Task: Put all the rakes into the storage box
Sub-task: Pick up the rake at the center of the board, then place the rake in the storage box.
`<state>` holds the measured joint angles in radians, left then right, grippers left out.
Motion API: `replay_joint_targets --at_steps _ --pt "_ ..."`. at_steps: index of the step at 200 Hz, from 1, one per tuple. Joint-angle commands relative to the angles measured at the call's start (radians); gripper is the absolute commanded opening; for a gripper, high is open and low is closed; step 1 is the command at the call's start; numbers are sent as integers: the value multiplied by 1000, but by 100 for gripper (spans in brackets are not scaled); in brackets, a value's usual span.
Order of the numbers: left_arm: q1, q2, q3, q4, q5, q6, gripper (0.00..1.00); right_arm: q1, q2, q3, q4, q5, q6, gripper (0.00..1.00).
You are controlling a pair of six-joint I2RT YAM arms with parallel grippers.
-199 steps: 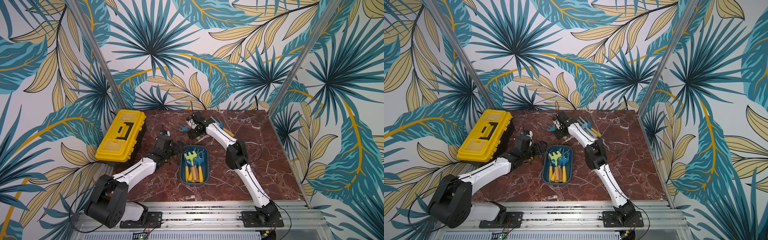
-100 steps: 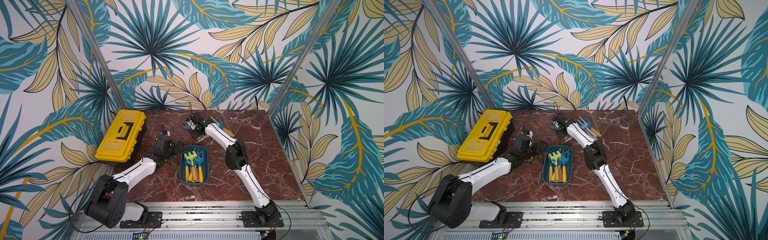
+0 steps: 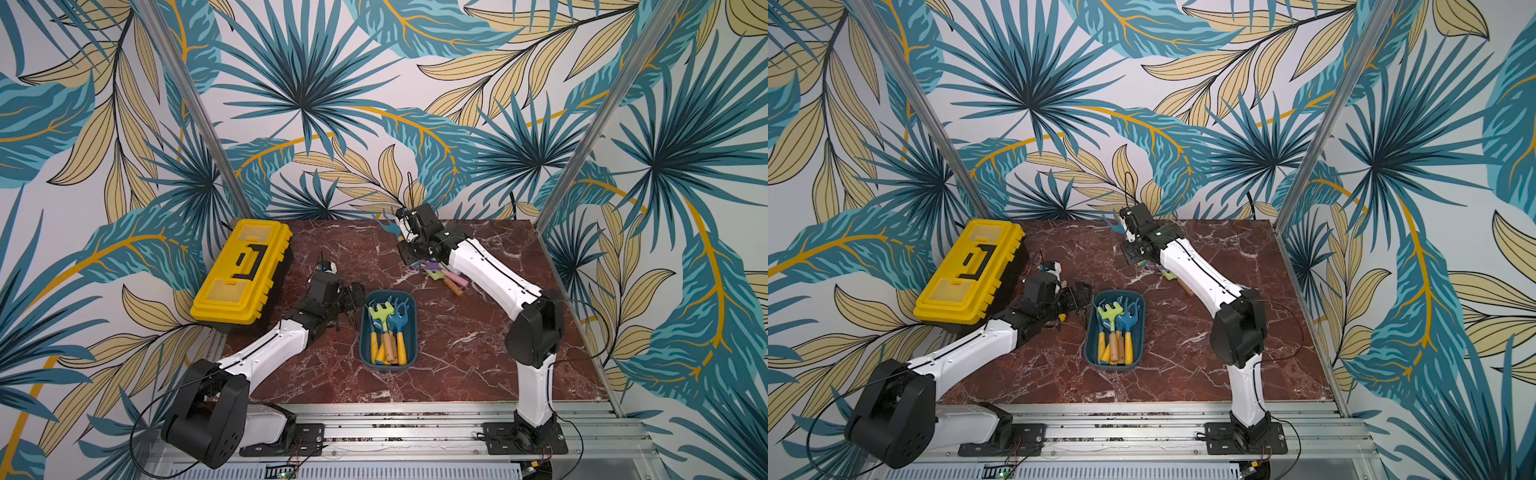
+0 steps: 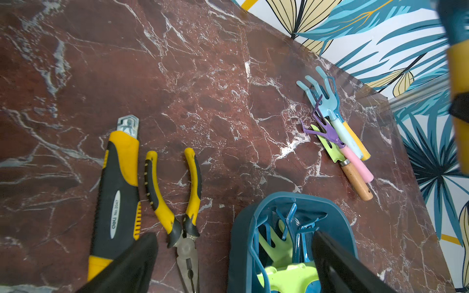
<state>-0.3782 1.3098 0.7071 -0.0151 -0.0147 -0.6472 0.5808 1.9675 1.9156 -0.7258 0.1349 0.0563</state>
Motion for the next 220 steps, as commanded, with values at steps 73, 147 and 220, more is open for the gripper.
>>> replay_joint_targets --at_steps 73,147,220 --pt "9 -64 -44 28 -69 -9 100 241 -386 -552 49 8 547 13" --pt "9 -68 -47 27 -64 -14 100 427 -522 -736 42 115 950 10" --pt "10 -86 -50 26 -57 -18 100 473 -446 -773 84 126 1049 10"
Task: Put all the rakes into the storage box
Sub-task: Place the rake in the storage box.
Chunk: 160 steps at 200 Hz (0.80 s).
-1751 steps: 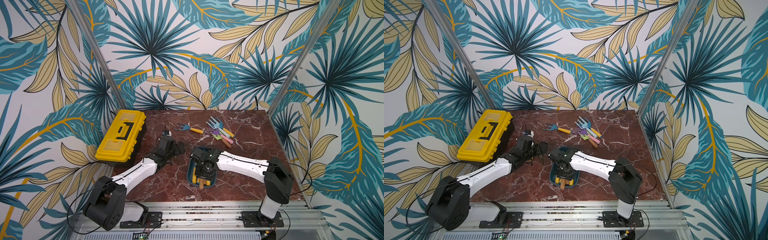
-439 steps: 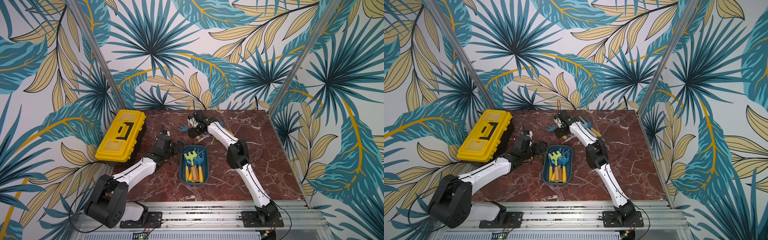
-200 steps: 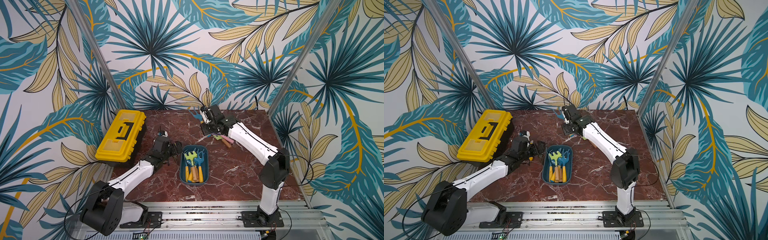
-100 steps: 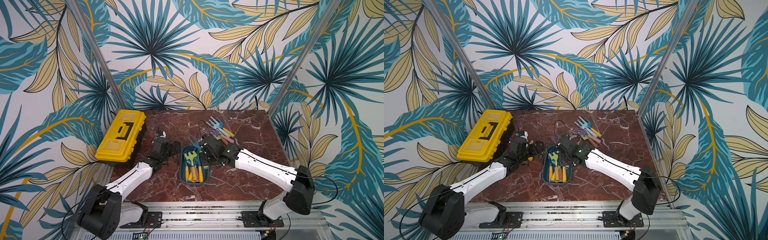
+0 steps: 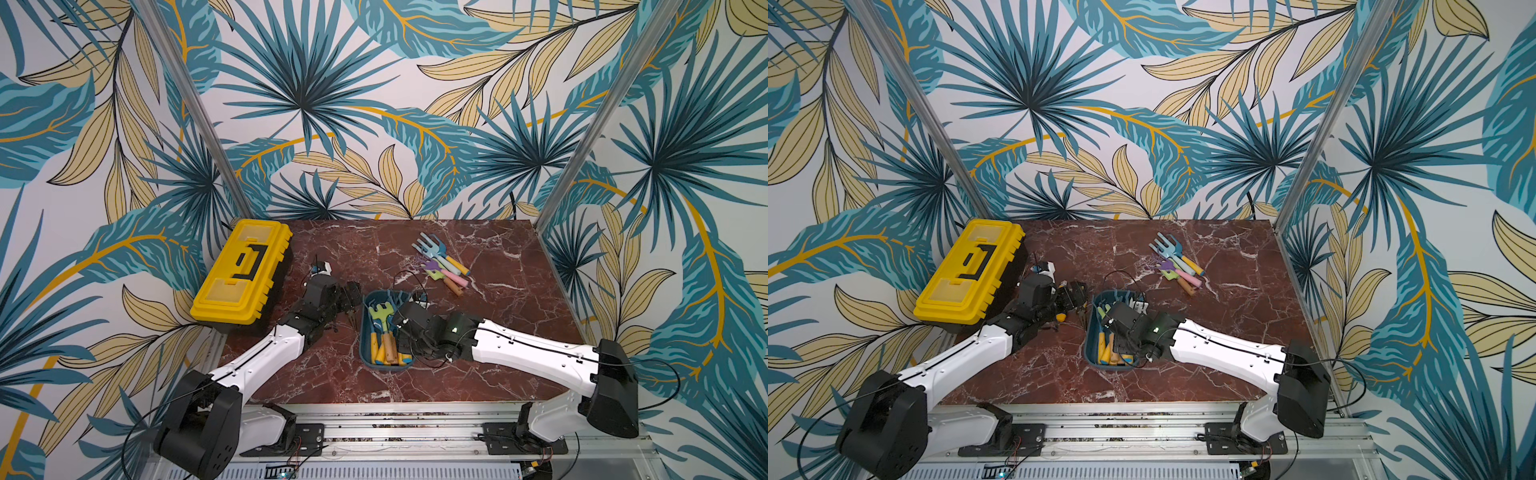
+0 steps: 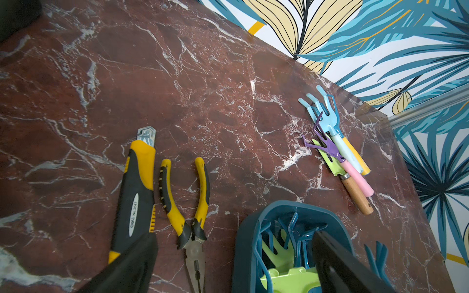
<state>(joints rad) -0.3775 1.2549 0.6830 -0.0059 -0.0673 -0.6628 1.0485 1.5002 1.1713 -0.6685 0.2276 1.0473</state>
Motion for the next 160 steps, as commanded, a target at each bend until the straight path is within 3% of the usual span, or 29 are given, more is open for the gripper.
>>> replay_joint_targets --at_steps 1,65,93,126,160 --pt "9 -31 -25 17 -5 -2 100 6 22 -28 27 34 59 10" --pt "9 -44 -29 15 -6 -4 100 6 119 -22 90 -28 69 11" --pt "11 -43 -28 15 -4 -2 100 5 141 -18 93 -39 67 25" --pt "10 -42 -28 18 -3 -3 100 4 104 -23 75 -14 50 51" --pt "11 -36 -17 15 56 14 100 -12 23 -49 52 33 25 56"
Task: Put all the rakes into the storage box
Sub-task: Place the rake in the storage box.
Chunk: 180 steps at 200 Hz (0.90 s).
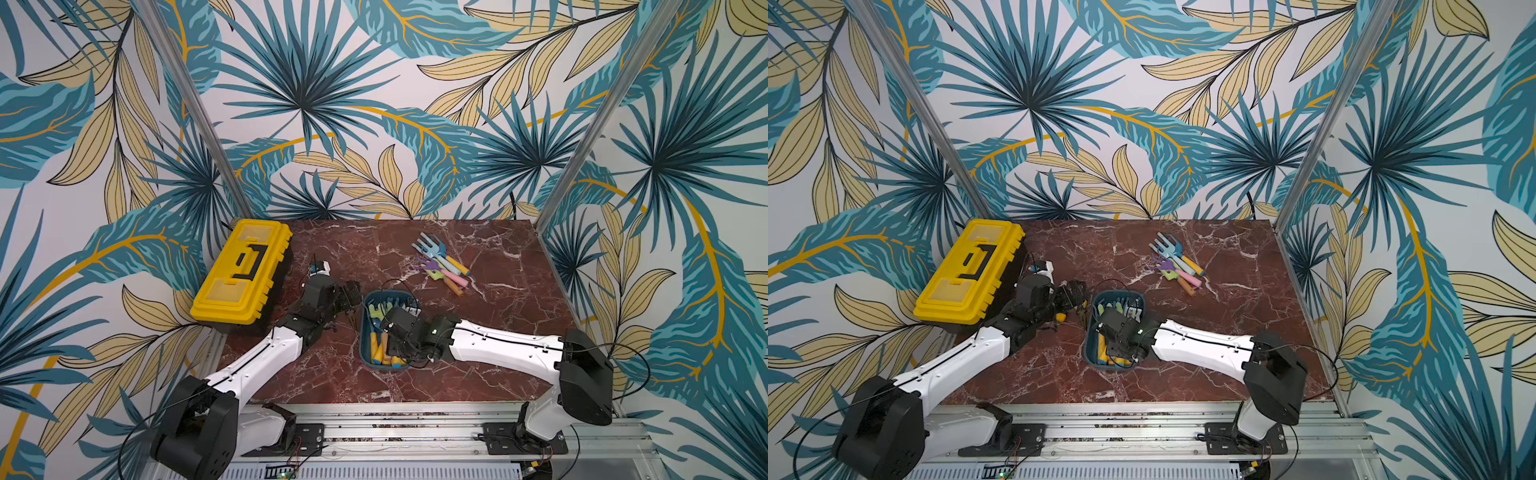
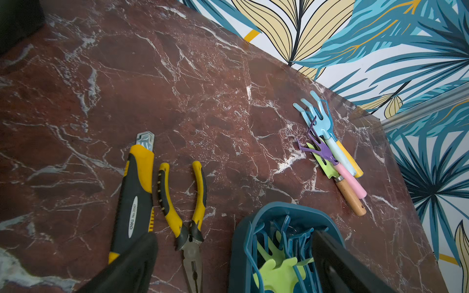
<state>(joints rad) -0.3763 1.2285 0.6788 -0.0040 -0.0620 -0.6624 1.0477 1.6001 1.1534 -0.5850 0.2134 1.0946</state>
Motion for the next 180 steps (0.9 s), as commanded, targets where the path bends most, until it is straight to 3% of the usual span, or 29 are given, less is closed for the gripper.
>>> replay_joint_targets --at_steps 1,30,63,100,132,180 --pt "10 -9 -12 12 52 13 100 -12 -79 -32 -31 48 -23 56" --pt "7 16 4 8 91 15 100 -36 -115 -35 -30 48 -65 56" --pt "7 38 4 18 95 15 100 -36 -67 -7 -32 -82 -124 55" --pt "8 46 4 22 92 17 100 -35 -18 -16 -29 -123 -135 55" --pt "8 49 4 21 94 16 100 -35 58 3 10 -173 -136 46" --pt "7 39 5 17 94 15 100 -47 103 17 10 -135 -122 30"
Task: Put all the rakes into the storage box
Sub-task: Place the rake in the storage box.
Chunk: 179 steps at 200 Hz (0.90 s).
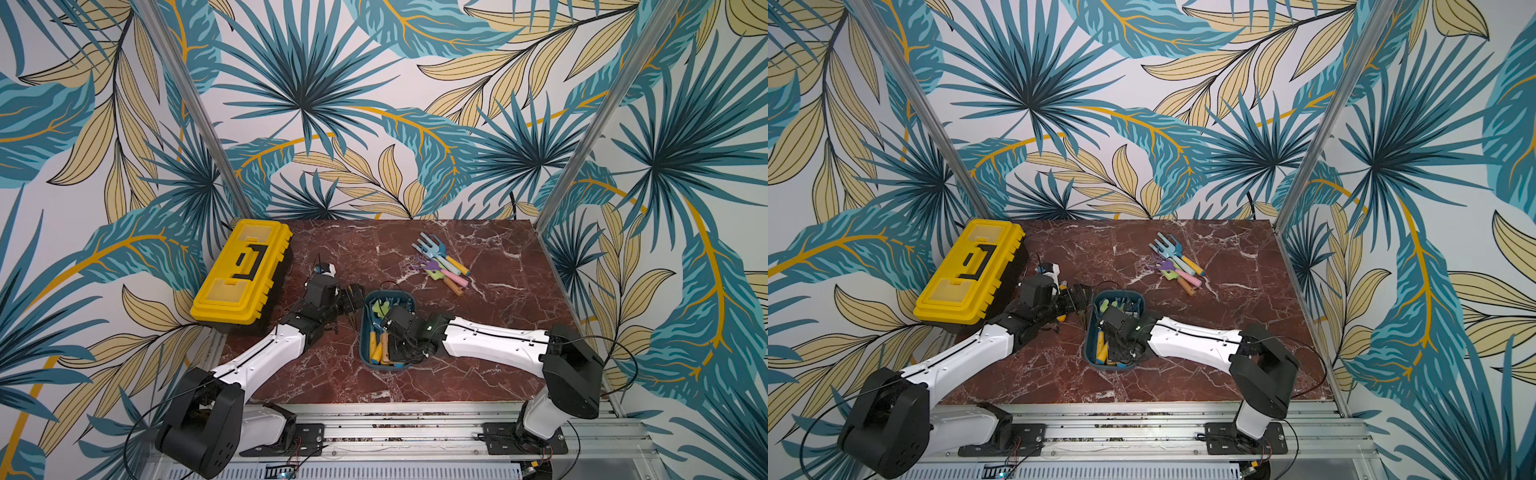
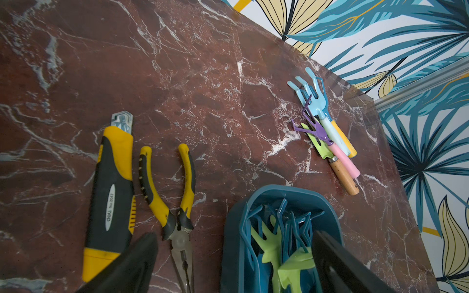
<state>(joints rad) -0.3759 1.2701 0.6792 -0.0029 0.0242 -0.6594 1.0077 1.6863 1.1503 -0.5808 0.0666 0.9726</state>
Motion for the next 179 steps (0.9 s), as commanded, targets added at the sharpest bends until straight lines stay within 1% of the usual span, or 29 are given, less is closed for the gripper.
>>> replay_joint_targets --at_steps 1,49,63,91,109,122,133,152,169,179 --pt "7 -3 4 15 8 12 100 -7 17 20 5 12 0 30" --pt "7 -15 5 11 3 13 100 -28 1 30 -4 59 -8 30" --pt "8 -15 4 11 5 13 100 -32 9 43 -4 69 -22 28" --pt "7 -12 4 12 6 13 100 -35 49 66 -4 89 -54 27" --pt "7 -11 4 12 7 12 100 -35 62 69 -4 79 -61 33" --pt "7 -11 4 12 8 14 100 -34 52 68 -16 79 -63 44" --pt "8 -12 5 12 7 14 100 -34 25 63 -27 86 -66 49" --pt "7 -9 5 15 15 14 100 -34 -39 46 -37 110 -73 52" --pt "5 -8 6 17 27 14 100 -34 -100 29 -39 129 -89 52" --pt "0 -9 9 17 29 18 100 -38 -140 22 -39 146 -106 55"
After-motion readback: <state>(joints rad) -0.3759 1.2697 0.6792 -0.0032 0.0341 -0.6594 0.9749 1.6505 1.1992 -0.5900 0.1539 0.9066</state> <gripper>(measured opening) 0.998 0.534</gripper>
